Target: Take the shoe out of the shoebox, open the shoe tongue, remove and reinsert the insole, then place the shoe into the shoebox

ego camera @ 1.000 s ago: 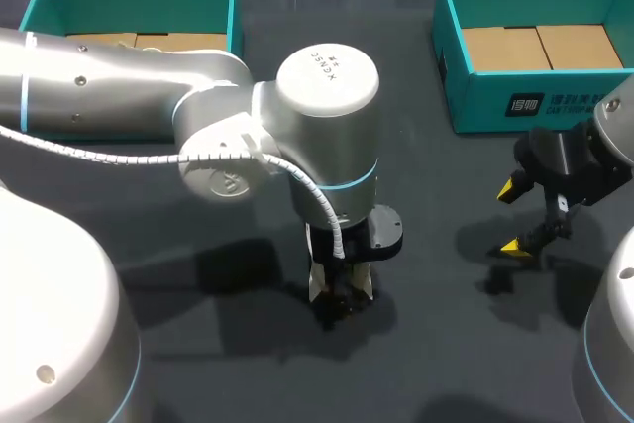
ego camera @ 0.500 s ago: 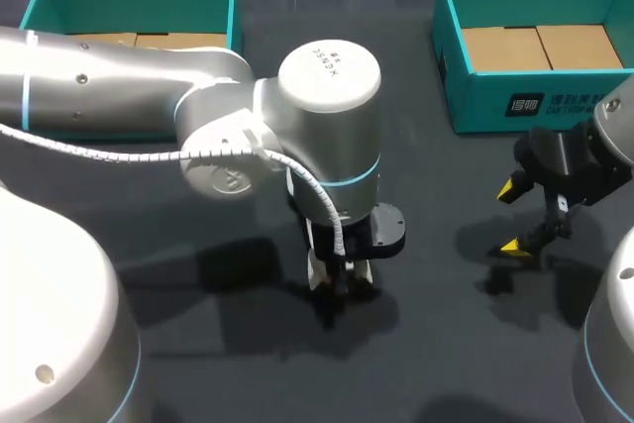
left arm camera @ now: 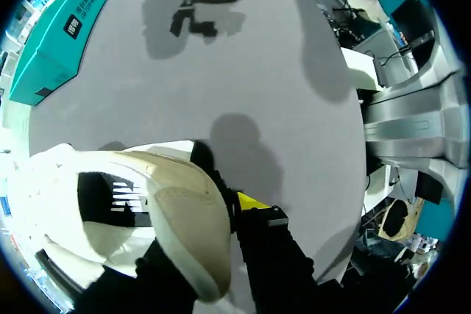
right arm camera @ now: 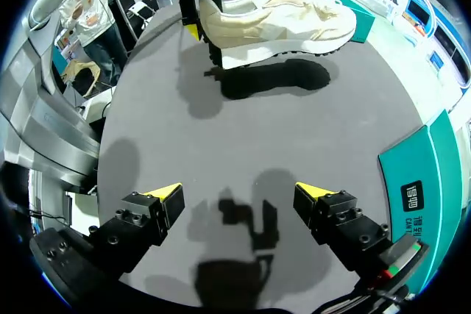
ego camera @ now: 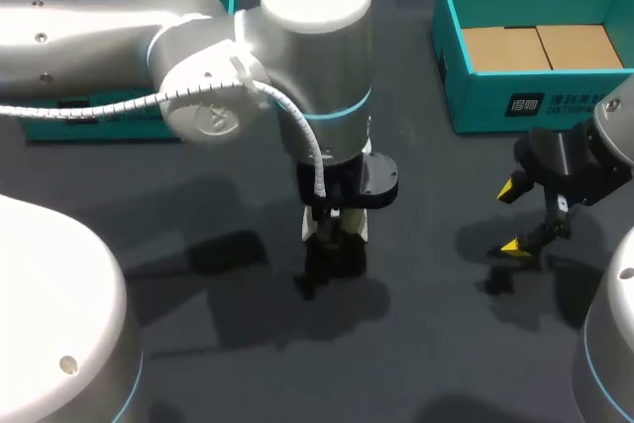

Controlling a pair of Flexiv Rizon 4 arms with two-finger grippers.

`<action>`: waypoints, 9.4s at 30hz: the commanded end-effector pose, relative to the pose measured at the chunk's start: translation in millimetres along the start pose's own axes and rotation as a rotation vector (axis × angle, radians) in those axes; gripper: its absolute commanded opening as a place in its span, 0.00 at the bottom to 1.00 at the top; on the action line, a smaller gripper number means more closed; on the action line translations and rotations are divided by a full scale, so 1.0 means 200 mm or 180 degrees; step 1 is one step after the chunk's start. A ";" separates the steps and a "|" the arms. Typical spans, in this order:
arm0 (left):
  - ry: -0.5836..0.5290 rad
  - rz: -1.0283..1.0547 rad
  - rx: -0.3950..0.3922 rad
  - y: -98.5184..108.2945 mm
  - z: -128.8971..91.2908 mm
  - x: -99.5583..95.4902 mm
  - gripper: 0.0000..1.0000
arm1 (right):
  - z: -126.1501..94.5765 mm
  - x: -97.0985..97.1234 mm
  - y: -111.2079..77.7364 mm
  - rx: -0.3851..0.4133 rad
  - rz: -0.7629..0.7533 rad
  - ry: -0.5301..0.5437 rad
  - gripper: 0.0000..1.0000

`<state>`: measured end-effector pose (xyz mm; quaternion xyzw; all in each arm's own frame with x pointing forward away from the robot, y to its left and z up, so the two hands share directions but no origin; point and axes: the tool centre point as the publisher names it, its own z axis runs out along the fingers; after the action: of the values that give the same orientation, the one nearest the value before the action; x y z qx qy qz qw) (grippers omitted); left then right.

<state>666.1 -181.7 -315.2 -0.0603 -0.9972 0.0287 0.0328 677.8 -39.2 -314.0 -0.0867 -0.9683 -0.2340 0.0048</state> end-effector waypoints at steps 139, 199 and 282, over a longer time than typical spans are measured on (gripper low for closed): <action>-0.0493 0.2601 -0.1251 2.55 -1.08 -1.88 0.00 | 0.00 0.01 0.00 0.0011 0.0003 -0.0008 1.00; 0.0143 0.4990 -0.0944 2.61 -0.74 -2.24 0.00 | 0.00 0.01 0.00 0.0011 0.0003 -0.0008 1.00; 0.0823 0.4633 -0.0935 2.62 -0.05 -2.36 0.00 | 0.00 0.01 0.00 0.0011 0.0003 -0.0008 1.00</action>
<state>1187.1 279.2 -363.4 -0.7108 -0.6873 -0.1037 0.1077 677.8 -39.2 -314.0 -0.0867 -0.9684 -0.2340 0.0048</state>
